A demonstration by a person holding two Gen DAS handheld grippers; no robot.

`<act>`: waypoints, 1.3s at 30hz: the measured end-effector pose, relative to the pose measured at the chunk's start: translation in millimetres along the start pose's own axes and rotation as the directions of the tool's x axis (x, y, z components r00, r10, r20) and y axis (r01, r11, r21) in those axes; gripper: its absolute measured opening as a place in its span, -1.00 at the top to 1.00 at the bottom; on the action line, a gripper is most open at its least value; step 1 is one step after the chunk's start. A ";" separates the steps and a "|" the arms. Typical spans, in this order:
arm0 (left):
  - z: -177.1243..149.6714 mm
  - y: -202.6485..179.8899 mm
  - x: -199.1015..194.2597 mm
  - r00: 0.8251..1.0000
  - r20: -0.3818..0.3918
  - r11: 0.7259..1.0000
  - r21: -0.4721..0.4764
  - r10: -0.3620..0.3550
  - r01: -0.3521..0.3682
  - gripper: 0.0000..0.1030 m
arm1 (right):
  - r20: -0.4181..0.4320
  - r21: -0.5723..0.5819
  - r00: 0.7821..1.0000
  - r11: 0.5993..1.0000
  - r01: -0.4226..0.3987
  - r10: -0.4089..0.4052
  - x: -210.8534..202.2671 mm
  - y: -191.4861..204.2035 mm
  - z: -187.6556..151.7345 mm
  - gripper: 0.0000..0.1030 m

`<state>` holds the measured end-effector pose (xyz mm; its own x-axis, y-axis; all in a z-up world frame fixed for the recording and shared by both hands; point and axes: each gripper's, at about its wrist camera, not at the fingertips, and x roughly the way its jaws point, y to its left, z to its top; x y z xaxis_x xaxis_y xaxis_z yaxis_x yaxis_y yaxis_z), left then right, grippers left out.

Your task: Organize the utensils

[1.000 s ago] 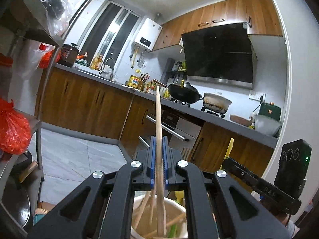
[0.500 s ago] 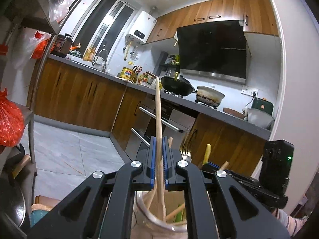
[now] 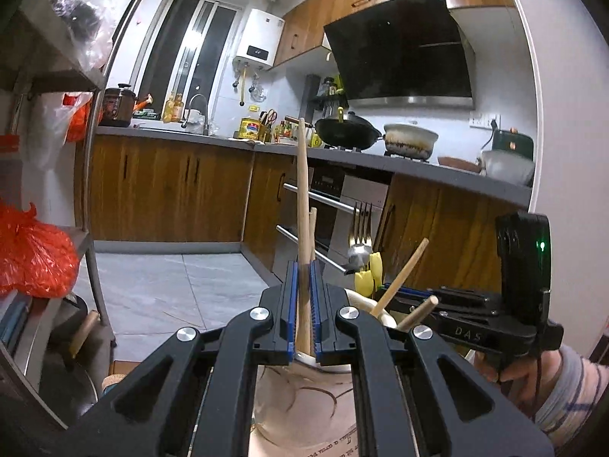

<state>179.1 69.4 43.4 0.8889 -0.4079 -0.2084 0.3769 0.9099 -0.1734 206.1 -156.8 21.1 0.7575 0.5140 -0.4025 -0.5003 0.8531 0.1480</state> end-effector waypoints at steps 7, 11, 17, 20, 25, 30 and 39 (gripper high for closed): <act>-0.2 -0.3 -0.5 1.000 -0.005 1.000 0.003 0.018 -0.018 0.34 | 0.011 0.002 1.000 1.000 0.009 -0.009 -3.0 -1.6 1.7 0.56; 6.7 -4.5 -8.3 0.999 -0.008 0.999 0.024 0.046 -0.046 0.33 | 0.034 0.012 0.999 1.000 0.007 -0.007 -11.1 -2.4 4.8 0.44; 12.3 -8.8 -32.7 0.995 -0.031 0.995 0.038 0.095 -0.094 0.27 | 0.088 -0.009 0.995 0.999 0.046 -0.045 -41.2 1.7 11.6 0.32; 11.7 -12.7 -49.2 0.993 -0.043 0.993 0.035 0.113 -0.112 0.27 | 0.091 -0.004 0.994 0.998 0.060 -0.059 -57.9 3.6 11.1 0.32; -2.1 -26.3 -72.3 0.989 -0.067 0.991 0.038 0.133 -0.130 0.27 | 0.080 -0.024 0.993 0.996 0.086 -0.084 -82.1 9.4 -6.6 0.32; -18.9 -43.5 -76.1 0.982 -0.072 0.982 0.077 0.177 -0.171 -0.08 | 0.080 -0.001 0.993 0.996 0.089 -0.089 -94.0 8.6 -24.6 -0.11; -41.6 -60.5 -74.7 0.970 -0.045 0.964 0.127 0.239 -0.232 -0.78 | 0.121 -0.082 0.986 0.988 0.127 -0.117 -103.1 22.6 -50.5 -0.81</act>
<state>79.0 41.7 29.4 0.9405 -0.1817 -0.2870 0.1906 0.9817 0.0033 95.5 -195.0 20.3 0.8559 0.4177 -0.3049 -0.4326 0.9014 0.0205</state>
